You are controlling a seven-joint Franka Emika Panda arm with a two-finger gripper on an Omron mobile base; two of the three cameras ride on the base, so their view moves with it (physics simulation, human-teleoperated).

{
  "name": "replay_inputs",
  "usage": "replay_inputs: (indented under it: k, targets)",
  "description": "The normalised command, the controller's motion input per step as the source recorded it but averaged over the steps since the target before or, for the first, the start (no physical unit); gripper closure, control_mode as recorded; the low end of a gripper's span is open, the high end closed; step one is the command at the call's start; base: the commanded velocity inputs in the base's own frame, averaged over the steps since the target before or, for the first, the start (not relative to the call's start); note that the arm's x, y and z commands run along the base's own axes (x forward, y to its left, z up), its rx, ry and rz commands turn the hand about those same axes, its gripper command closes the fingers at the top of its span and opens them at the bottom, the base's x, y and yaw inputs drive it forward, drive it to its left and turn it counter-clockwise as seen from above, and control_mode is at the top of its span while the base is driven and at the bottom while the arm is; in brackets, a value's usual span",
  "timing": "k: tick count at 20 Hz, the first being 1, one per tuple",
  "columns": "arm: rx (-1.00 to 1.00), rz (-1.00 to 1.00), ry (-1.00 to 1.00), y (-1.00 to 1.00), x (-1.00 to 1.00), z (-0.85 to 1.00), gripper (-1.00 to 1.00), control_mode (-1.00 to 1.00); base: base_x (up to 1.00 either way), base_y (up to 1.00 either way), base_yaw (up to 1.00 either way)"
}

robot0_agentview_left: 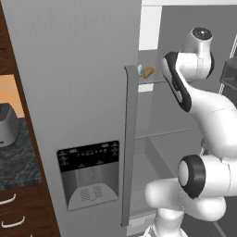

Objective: Place one sweet potato and one fish in each tupperware on the nearby counter, to pack two identical lunches.

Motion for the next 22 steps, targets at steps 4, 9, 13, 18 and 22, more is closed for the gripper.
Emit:
replay_inputs:
  k: [4, 9, 13, 18, 22]
  targets:
    - [0.00, -0.02, -0.10, 0.13, -1.00, -0.37, 1.00, -1.00, 0.00, 0.00, 0.00]
    - [0.00, 0.00, -0.17, 0.18, -1.00, -0.50, 1.00, -1.00, 0.00, 0.00, 0.00]
    - [0.00, 0.00, -0.09, 0.15, -0.50, -0.31, 1.00, 1.00, -0.50, 0.15, 0.00]
    - [0.00, 0.00, 0.00, 0.00, 0.00, 0.00, 1.00, 1.00, -1.00, 0.41, 0.05]
    - [0.00, 0.00, 0.00, 0.00, 0.00, 0.00, 1.00, 1.00, -0.56, 0.99, 0.04]
